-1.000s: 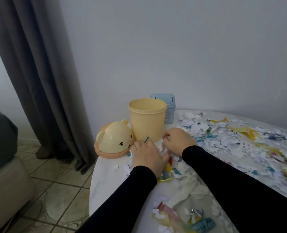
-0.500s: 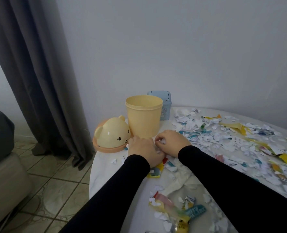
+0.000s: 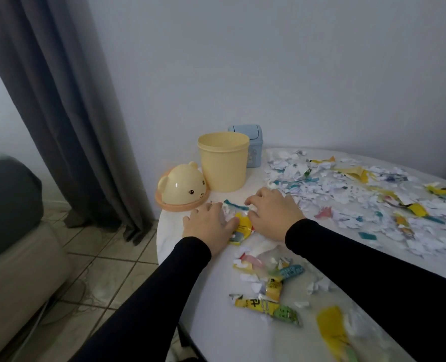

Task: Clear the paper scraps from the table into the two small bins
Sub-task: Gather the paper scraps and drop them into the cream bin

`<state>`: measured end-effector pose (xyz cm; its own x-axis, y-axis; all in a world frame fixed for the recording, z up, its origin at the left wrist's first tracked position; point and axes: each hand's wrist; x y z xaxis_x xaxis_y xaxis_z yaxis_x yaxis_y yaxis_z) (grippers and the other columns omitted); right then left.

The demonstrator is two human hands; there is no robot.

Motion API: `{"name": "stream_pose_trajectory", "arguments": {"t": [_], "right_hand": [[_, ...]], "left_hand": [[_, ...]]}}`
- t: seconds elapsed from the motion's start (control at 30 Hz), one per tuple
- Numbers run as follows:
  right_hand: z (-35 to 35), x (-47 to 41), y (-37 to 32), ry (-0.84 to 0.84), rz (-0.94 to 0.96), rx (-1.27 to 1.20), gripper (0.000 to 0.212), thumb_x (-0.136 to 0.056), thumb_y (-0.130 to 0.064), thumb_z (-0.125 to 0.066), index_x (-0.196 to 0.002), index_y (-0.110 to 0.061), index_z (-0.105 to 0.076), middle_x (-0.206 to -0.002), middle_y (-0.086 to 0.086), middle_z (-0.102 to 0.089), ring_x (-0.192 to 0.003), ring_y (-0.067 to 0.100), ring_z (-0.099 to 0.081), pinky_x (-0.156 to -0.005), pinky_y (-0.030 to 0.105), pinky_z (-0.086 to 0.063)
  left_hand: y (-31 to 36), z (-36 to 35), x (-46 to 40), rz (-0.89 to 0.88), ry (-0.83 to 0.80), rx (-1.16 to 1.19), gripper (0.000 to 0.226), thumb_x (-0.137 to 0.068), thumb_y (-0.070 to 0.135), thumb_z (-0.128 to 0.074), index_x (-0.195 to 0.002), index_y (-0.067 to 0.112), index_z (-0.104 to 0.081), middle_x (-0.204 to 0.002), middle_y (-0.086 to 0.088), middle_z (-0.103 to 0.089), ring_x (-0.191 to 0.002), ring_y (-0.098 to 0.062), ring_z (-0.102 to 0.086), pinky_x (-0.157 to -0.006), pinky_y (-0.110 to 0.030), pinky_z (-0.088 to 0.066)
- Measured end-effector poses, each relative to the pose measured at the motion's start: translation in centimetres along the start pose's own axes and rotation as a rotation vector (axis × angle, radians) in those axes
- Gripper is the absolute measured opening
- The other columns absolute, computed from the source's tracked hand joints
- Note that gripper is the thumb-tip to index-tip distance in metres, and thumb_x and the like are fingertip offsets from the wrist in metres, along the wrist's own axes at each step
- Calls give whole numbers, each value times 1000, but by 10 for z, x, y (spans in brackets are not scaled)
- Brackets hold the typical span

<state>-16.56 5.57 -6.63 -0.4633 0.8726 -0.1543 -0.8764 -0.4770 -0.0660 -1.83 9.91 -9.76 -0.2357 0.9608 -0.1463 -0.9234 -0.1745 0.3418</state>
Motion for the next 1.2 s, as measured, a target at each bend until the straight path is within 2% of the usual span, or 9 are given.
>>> {"name": "stream_pose_trajectory", "arguments": {"t": [0.17, 0.3, 0.4, 0.5, 0.57, 0.8, 1.0, 1.1, 1.2], "right_hand": [[6, 57, -8, -181, -93, 18, 44, -98, -38, -28, -140, -25, -34, -146, 9, -30, -133, 32, -28, -104, 53, -27], [8, 100, -5, -199, -168, 32, 49, -99, -39, -24, -146, -28, -22, -154, 8, -16, -141, 33, -12, -108, 57, -18], [1, 120, -6, -155, -206, 6, 51, -100, -39, -23, -149, -32, -13, -159, 5, 0, -146, 34, 4, -112, 59, -8], [-13, 130, -4, -105, -215, 0, 52, -100, -42, -22, -150, -36, -6, -159, 4, 10, -145, 34, 11, -112, 60, -6], [-22, 133, -1, -81, -219, 6, 53, -100, -44, -20, -150, -37, 0, -159, 3, 14, -145, 33, 13, -112, 60, -5], [-26, 106, 10, 29, -216, -54, 53, -100, -49, -16, -150, -35, -6, -160, 3, 5, -146, 31, 8, -113, 58, -4], [-21, 63, 26, 68, -197, -8, 52, -101, -48, -19, -150, -32, -14, -160, 4, -1, -146, 31, 7, -113, 59, 2], [-9, 44, 30, 73, -193, 3, 50, -101, -45, -23, -148, -30, -21, -158, 4, -12, -146, 31, -2, -112, 59, -8], [6, 27, 32, 42, -136, 45, 46, -100, -40, -27, -144, -28, -32, -152, 3, -29, -140, 29, -22, -110, 57, -19]], "left_hand": [[10, -1, 9, -55, -20, -7, 60, -91, 60, -35, -137, 22, -41, -144, -5, -41, -129, -29, -38, -103, -43, -26], [23, 2, 28, -124, -68, 9, 78, -82, 73, -37, -147, 33, -21, -157, -4, -14, -144, -26, -12, -110, -53, -12], [31, -2, 49, -163, -113, -51, 88, -77, 80, -35, -149, 39, -3, -160, -2, 7, -146, -29, 3, -110, -58, -7], [39, -14, 69, -154, -109, -109, 83, -82, 77, -25, -148, 41, 11, -158, 0, 18, -146, -31, 11, -111, -59, -5], [44, -21, 81, -131, -76, -126, 75, -87, 71, -21, -147, 41, 12, -158, -2, 19, -145, -32, 11, -110, -59, -6], [40, -25, 60, -95, 76, -148, 69, -91, 67, -21, -150, 33, -8, -160, -6, 0, -146, -33, -2, -111, -56, -9], [46, -18, 23, -22, 199, 56, 51, -94, 57, -27, -134, 30, -44, -149, 2, -33, -136, -23, -27, -104, -49, -21], [47, -10, 16, 13, 158, 112, 58, -91, 63, -25, -138, 32, -40, -152, -1, -28, -138, -25, -23, -105, -54, -18], [39, -5, 22, -68, -65, -9, 90, -71, 86, -32, -146, 39, -17, -159, 0, -5, -145, -25, -4, -109, -61, -7]]}}
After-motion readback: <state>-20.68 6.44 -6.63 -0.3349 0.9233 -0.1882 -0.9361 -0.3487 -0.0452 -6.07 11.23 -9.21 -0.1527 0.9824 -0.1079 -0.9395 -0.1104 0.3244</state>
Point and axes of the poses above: each hand's wrist, its own x-axis away from the middle knuckle, its own z-axis out of the back of the hand, y = z × x
